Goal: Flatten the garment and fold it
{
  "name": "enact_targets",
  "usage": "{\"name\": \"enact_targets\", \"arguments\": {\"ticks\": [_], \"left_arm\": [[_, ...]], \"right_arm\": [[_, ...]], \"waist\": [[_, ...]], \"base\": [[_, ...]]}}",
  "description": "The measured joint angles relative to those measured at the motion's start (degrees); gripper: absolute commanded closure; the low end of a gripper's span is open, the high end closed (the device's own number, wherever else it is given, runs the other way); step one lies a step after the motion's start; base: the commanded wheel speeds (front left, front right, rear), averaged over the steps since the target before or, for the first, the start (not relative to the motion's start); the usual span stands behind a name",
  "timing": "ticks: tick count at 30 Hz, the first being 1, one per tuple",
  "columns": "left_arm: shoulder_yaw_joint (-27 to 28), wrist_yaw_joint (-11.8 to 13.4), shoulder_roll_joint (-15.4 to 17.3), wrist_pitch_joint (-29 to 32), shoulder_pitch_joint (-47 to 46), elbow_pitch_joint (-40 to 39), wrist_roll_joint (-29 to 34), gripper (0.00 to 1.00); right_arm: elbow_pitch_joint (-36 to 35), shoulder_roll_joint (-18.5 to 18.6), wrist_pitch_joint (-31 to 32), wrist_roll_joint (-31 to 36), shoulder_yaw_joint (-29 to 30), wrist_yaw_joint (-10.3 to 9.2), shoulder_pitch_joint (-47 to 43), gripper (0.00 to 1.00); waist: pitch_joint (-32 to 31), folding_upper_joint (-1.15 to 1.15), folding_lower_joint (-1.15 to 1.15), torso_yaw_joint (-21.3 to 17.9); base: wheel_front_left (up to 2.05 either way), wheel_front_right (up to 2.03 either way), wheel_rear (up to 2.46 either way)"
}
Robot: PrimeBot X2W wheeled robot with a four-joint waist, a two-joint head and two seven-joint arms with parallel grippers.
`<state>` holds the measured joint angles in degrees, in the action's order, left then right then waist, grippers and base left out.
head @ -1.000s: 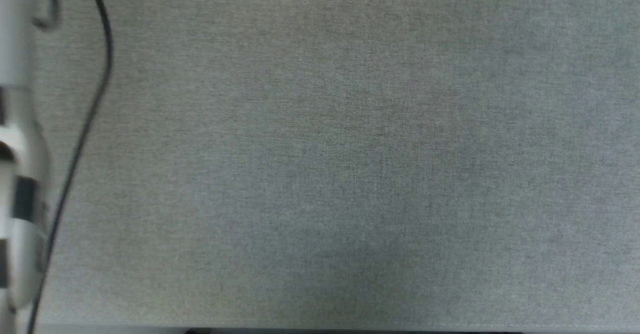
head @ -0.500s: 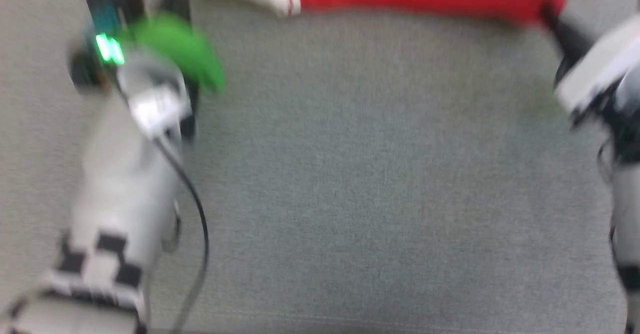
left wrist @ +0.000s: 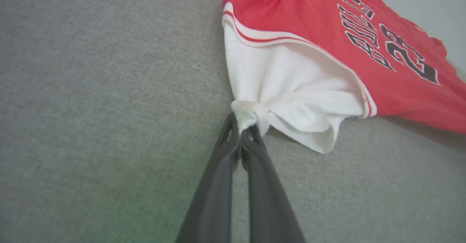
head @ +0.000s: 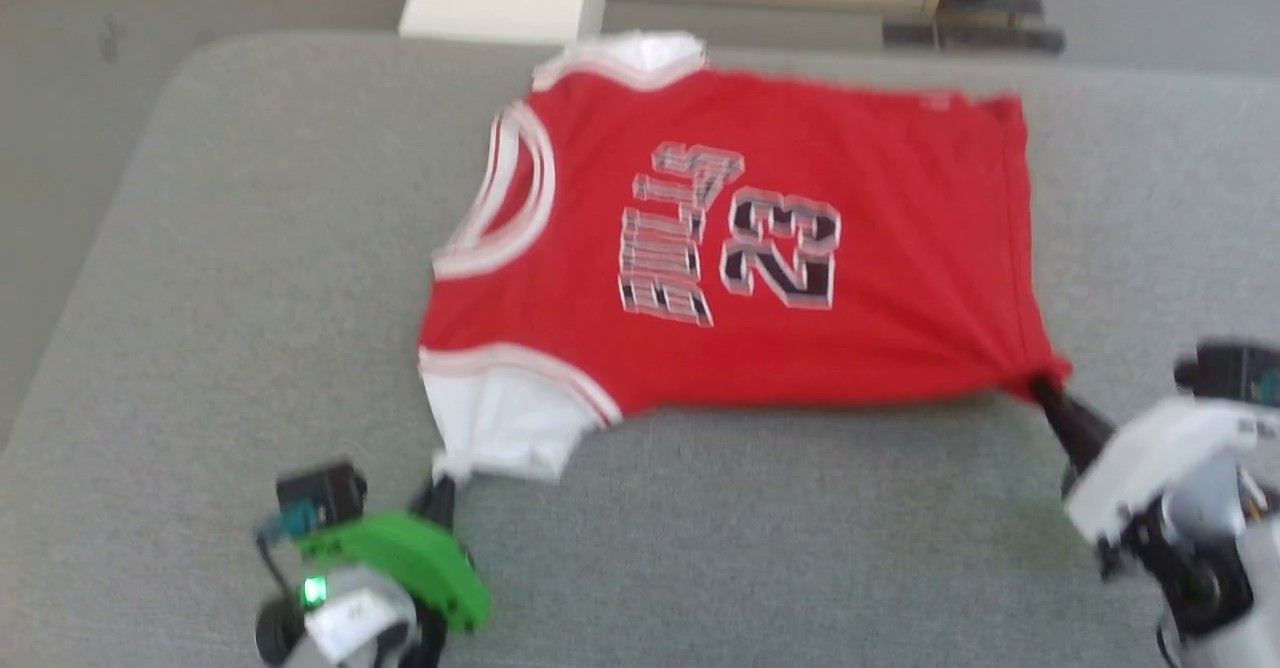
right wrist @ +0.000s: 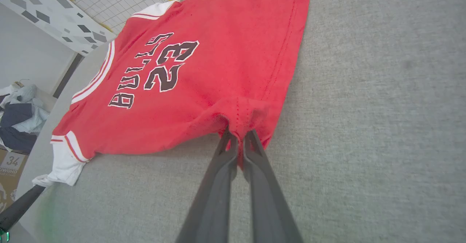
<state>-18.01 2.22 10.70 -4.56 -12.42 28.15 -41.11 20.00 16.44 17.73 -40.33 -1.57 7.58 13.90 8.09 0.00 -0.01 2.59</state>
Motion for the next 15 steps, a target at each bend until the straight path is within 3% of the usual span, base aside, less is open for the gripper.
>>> {"name": "enact_targets", "arguments": {"ticks": [8, 15], "left_arm": [[0.82, 4.87, 1.57, 5.7, 14.51, -13.12, -3.44, 1.0], [1.69, 8.16, 2.88, 7.83, 22.15, -22.06, -4.56, 1.0]], "right_arm": [[-4.28, 0.22, 3.31, 0.0, 3.74, 0.0, -12.49, 1.0], [-8.6, -1.14, 7.34, 1.57, 6.13, 0.0, -17.88, 1.0]], "waist": [[-5.81, 0.0, 0.0, 0.23], [-6.97, 0.0, 0.0, -0.87]], "base": [[0.0, 0.0, 0.0], [0.0, 0.0, 0.0]]}}
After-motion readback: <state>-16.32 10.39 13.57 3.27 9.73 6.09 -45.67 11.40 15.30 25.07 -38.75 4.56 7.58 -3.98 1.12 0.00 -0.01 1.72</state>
